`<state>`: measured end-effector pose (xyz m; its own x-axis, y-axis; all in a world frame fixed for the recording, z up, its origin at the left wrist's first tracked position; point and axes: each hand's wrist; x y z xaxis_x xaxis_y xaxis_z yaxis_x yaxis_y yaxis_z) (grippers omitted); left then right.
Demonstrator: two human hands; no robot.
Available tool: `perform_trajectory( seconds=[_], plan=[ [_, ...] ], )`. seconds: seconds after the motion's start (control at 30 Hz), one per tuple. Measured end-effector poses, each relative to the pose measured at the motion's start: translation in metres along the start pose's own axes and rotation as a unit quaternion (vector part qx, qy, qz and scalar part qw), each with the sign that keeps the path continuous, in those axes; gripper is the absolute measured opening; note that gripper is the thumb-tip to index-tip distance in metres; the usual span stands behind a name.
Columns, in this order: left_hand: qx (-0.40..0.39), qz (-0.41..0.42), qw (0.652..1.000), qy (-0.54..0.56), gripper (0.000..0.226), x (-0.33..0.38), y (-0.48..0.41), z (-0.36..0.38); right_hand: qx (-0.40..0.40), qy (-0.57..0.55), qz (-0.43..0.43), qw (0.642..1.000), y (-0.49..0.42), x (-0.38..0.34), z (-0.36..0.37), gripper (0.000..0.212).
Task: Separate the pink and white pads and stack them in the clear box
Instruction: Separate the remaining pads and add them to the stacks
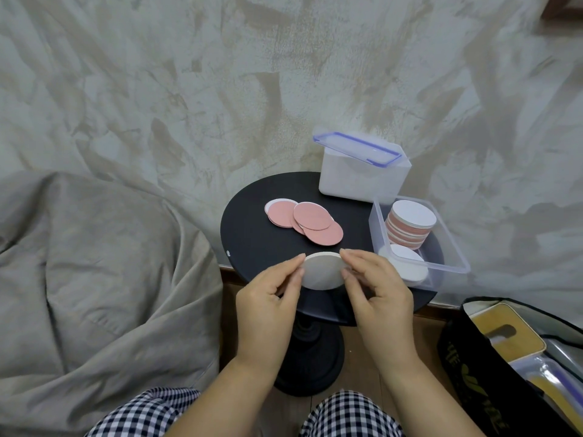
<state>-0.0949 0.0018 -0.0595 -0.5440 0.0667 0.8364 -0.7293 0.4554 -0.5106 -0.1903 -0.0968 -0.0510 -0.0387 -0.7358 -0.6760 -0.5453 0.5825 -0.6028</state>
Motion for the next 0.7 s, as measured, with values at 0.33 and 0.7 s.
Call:
perform_trajectory(
  seconds=[0.33, 0.7],
  plan=[
    [0.012, 0.043, 0.999, 0.009, 0.021, 0.004, 0.0, 0.0, 0.027, -0.052, 0.038, 0.998, 0.001, -0.012, -0.003, 0.036],
    [0.003, 0.043, 0.999, -0.018, 0.019, 0.001, 0.002, 0.002, 0.029, -0.052, 0.047, 0.997, 0.004, -0.006, 0.0, 0.033]
  ],
)
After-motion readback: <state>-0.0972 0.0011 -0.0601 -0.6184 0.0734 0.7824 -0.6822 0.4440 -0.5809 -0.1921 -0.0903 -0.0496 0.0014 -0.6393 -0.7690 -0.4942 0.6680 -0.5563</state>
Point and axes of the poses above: each hand's wrist, its own y-axis away from the middle knuckle, its own z-axis out of the palm, x = y × z, and after that the axes turned 6 degrees about -x, right-handed
